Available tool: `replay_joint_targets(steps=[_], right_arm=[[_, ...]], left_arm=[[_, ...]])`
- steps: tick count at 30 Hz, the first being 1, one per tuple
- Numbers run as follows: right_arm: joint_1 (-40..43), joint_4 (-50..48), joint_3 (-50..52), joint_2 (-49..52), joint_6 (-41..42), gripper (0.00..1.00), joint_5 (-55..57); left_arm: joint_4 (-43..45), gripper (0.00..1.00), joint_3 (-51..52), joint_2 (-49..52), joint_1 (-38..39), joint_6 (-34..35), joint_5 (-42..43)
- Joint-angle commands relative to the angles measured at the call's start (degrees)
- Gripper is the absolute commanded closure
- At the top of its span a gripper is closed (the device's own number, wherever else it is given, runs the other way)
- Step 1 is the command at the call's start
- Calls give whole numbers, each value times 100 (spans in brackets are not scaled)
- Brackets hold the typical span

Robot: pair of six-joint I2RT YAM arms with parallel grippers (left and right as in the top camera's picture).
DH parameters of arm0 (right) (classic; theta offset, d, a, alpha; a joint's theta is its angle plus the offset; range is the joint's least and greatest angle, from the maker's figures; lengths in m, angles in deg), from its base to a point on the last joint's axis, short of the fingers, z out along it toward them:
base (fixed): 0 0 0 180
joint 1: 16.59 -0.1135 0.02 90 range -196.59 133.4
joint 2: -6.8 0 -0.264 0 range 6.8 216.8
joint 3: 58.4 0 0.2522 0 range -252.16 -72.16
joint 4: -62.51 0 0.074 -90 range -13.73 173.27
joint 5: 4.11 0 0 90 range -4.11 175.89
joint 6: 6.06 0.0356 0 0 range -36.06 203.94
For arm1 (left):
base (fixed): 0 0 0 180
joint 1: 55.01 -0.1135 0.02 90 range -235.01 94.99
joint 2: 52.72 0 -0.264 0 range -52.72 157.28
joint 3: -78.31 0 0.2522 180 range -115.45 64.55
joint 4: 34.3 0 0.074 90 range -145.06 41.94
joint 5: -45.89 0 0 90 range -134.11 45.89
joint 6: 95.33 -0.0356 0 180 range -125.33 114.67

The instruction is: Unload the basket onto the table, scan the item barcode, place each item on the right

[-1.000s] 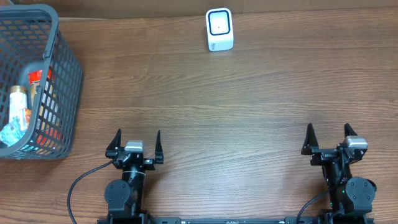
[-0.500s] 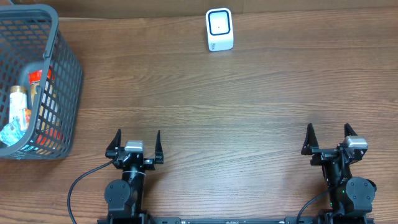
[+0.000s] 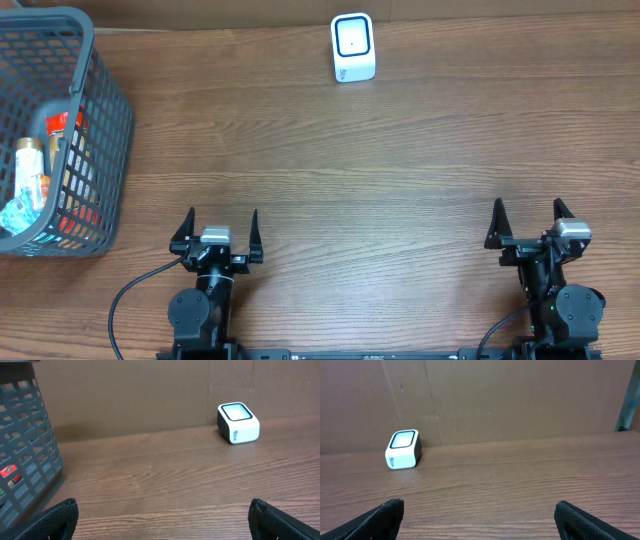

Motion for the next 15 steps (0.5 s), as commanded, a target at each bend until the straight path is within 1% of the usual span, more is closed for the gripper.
replay_joint_targets(steps=[1, 15], right_arm=[[11, -33, 59, -48, -26, 0, 70], [11, -33, 59, -48, -26, 0, 72]], left_arm=[[0, 0, 22, 4, -24, 122, 105], [28, 0, 22, 4, -24, 120, 105]])
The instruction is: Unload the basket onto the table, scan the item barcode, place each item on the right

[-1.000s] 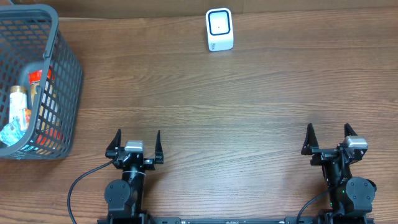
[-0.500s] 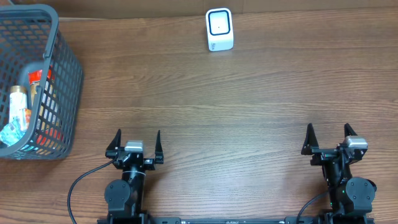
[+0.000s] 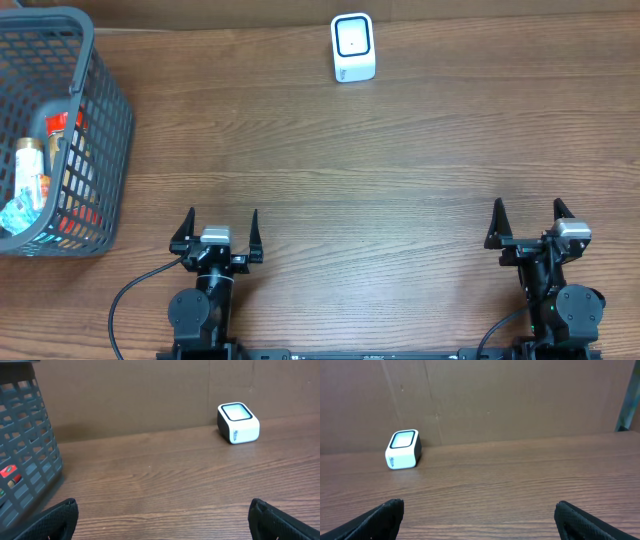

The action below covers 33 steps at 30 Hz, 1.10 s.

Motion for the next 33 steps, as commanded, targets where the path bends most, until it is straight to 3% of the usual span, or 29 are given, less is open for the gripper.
replay_joint_targets(steps=[1, 9, 13, 20, 27, 33], right_arm=[[11, -33, 59, -48, -28, 0, 70], [11, -33, 59, -48, -28, 0, 70], [11, -33, 59, -48, -28, 0, 72], [11, -33, 59, -48, -28, 0, 70], [11, -33, 59, -48, -28, 0, 72], [11, -33, 59, -48, -28, 0, 72]], left_arm=[[15, 0, 22, 4, -24, 122, 125], [15, 0, 22, 4, -22, 144, 205], [175, 0, 17, 4, -22, 809, 730], [153, 0, 9, 4, -22, 807, 1001], [-992, 0, -612, 9, -22, 1032, 1637], [-2553, 0, -2181, 197, -22, 1285, 1659]])
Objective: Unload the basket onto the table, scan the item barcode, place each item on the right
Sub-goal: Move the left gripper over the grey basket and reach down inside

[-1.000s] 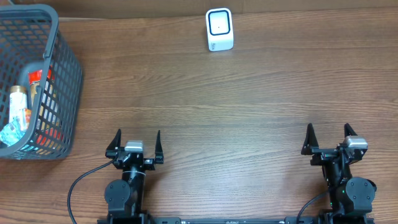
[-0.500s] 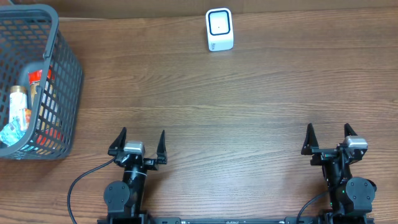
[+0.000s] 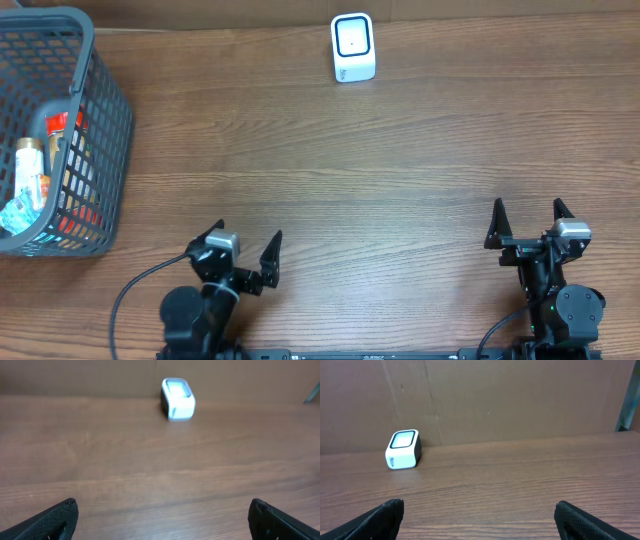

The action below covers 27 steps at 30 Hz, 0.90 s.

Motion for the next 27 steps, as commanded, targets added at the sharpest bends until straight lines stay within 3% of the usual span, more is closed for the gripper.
replay_joint_targets(steps=[1, 8, 18, 22, 27], right_arm=[[11, -31, 59, -48, -26, 0, 68], [11, -31, 59, -48, -26, 0, 70], [11, -33, 59, -48, -26, 0, 70], [11, -33, 59, -48, -26, 0, 68], [11, -31, 59, -48, -26, 0, 68]], left_arm=[[-352, 0, -1169, 247, -22, 264, 205], [-1904, 0, -4048, 2225, -22, 439, 503], [-6262, 0, -9742, 6977, -22, -516, 431], [-6655, 0, -10902, 8196, -22, -404, 494], [-6314, 0, -11224, 9040, -24, -372, 501]])
